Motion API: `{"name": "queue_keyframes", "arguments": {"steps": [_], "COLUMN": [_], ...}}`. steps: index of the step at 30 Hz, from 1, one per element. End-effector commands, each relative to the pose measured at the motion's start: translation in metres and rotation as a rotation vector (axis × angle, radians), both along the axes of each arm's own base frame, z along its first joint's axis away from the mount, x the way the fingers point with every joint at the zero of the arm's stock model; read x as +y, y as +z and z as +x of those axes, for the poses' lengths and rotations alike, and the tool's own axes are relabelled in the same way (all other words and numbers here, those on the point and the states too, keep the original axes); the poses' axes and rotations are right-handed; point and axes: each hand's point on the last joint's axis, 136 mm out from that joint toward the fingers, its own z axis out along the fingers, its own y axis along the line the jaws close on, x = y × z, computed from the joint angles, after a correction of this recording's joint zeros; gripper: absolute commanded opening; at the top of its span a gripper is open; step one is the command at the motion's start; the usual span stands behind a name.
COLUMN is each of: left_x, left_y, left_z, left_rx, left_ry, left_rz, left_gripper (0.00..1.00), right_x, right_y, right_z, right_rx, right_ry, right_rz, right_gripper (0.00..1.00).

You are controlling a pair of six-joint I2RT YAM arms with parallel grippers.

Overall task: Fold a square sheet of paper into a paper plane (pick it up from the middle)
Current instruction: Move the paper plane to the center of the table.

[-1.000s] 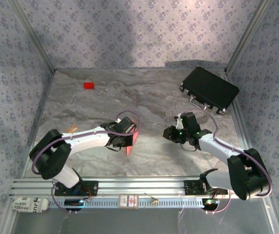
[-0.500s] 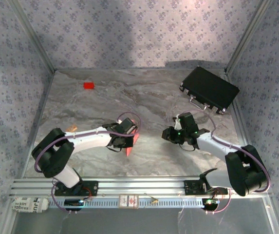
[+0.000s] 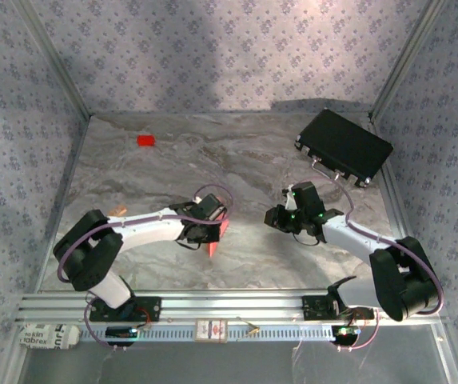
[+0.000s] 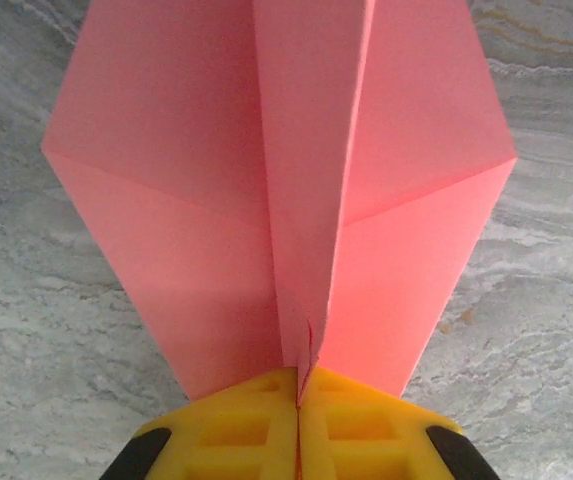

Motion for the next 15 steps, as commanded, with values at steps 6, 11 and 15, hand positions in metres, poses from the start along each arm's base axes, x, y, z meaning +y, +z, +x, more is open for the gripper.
{"name": "queue_keyframes", "arguments": {"steps": [6, 11, 15], "left_x": [-0.0038, -0.0044, -0.0054], "left_y": [-0.0009, -0.0017, -0.0021], "left_z": [-0.0020, -0.0030, -0.0030], "left_rx": [0.012, 0.014, 0.014], "left_ry": [-0.023, -0.025, -0.027], "left_rz": [0.016, 0.016, 0.015], "left_gripper": [0.08, 0.09, 0.09], "right_x": [0.0000, -0.0012, -0.0012], "right_y": [0.0000, -0.0003, -0.0005], "right_z": [0.0020, 0.0011, 0.0011], "right_rx": [-0.001, 0.000, 0.000], "right_ry": [0.000, -0.001, -0.001], "right_rz": [-0.023, -0.029, -0.028], "right_gripper": [0.21, 0.22, 0.22]}}
